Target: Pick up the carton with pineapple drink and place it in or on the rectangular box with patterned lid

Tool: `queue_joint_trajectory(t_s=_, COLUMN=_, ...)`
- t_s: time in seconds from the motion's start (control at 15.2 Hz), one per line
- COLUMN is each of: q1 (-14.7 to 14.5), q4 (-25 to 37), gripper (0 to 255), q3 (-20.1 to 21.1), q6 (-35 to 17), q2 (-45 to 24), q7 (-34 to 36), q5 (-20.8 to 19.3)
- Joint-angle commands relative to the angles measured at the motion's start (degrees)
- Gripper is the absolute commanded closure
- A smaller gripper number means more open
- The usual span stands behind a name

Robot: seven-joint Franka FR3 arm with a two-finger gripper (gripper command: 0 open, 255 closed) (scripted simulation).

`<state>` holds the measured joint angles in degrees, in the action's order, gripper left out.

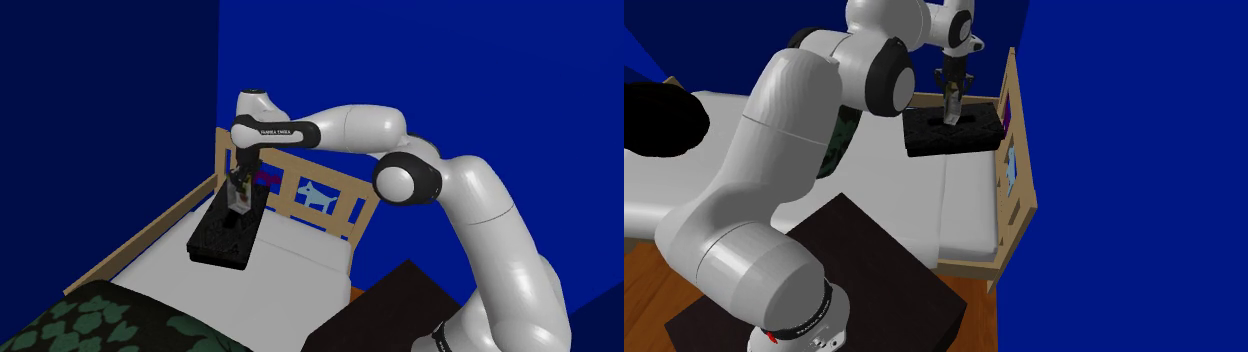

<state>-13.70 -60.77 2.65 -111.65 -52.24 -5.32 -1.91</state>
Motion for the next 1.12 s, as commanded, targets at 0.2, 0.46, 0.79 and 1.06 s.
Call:
queue_joint_trajectory(t_s=0.2, q1=0.0, q4=-0.5, gripper=255, q3=0.0, q6=-0.8, q2=-0.2, q7=0.0, q5=0.0)
queue_joint_trajectory(t_s=0.46, q1=0.0, q4=-0.5, gripper=255, q3=0.0, q6=-0.8, q2=-0.2, q7=0.0, q5=0.0)
queue_joint_trajectory(t_s=0.79, q1=0.0, q4=-0.5, gripper=0, q3=0.0, q6=-0.7, q2=-0.2, q7=0.0, q5=0.0)
queue_joint_trajectory(t_s=1.06, q1=0.0, q4=2.2, gripper=0, q3=0.0, q6=3.7, q2=1.6, q7=0.0, q5=0.1)
